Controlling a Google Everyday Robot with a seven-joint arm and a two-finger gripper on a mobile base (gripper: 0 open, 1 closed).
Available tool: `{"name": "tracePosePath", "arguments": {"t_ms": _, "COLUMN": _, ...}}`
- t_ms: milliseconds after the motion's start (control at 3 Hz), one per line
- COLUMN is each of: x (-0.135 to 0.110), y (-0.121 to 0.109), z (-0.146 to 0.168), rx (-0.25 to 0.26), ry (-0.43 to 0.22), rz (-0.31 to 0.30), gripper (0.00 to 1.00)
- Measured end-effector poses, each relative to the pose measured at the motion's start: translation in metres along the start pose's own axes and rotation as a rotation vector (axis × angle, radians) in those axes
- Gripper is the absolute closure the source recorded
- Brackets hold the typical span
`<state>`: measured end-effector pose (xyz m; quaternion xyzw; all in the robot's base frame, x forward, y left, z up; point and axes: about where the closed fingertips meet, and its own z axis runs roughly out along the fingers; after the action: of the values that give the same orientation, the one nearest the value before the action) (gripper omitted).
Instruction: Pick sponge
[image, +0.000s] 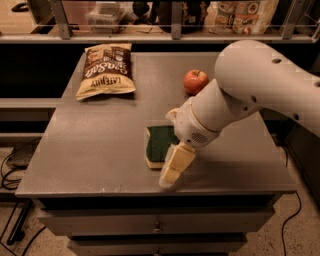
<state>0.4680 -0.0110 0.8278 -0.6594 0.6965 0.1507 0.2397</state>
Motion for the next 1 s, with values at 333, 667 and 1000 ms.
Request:
{"name": "tracePosePath", "arguments": {"t_ms": 333, "x": -0.003, "y": 0.002, "z": 0.013, "rx": -0.025, "ry": 0.008, "rz": 0.006, "gripper": 0.18}}
{"name": "tracePosePath", "arguments": {"t_ms": 667, "x": -0.012, "y": -0.003, "z": 0.003, "rx": -0.003, "ry": 0.03, "rz": -0.005, "gripper": 0.41}}
{"name": "tracePosePath", "arguments": {"t_ms": 1000, "x": -0.027, "y": -0.014, "z": -0.029, "rx": 0.053, "ry": 0.05, "rz": -0.029, "gripper": 0.65}}
